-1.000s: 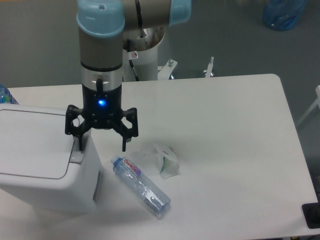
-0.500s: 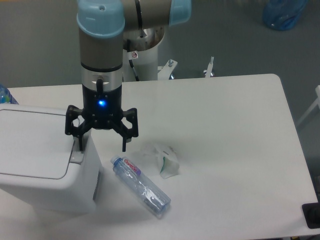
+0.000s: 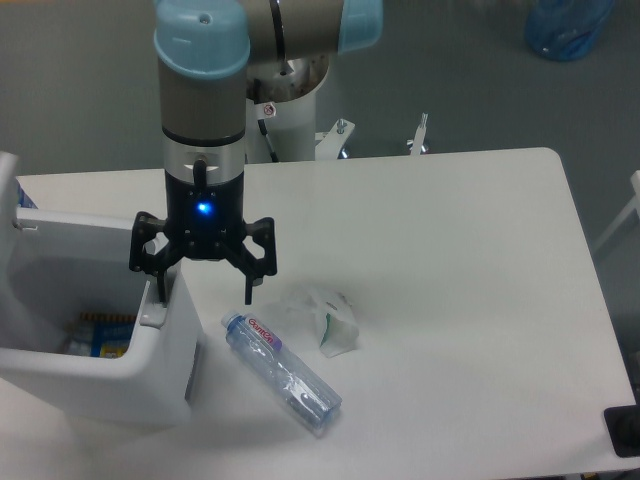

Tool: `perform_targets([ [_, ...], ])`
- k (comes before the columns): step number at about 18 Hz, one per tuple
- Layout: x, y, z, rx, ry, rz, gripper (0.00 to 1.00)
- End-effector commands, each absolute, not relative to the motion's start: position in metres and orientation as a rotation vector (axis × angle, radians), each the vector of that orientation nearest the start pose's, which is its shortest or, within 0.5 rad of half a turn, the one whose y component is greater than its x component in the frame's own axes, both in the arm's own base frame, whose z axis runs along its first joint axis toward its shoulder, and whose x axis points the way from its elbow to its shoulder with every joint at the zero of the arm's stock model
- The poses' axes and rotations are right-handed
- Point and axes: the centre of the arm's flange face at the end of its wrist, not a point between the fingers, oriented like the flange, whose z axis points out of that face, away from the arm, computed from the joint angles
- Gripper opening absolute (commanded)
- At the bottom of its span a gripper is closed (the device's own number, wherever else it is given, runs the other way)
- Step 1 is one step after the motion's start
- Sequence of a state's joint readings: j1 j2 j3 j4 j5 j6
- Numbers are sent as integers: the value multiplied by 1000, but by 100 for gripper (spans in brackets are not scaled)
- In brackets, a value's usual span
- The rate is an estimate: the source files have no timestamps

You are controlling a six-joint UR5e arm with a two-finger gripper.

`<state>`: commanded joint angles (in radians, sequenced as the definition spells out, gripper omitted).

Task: Open the trash can
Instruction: 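Push the trash can lid edge so the lid flips open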

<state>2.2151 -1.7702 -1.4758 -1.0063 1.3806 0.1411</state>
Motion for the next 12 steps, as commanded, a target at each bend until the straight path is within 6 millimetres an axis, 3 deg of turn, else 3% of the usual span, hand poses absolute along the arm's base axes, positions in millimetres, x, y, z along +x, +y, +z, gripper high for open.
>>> perform_targets([
  [4, -254, 577, 526, -2530, -575, 58, 100],
  [7, -277, 567, 545, -2514, -545, 156, 100],
  [9, -300, 550, 550, -2537, -560, 260, 100],
  [12, -309, 541, 545, -2638, -415, 422, 100],
])
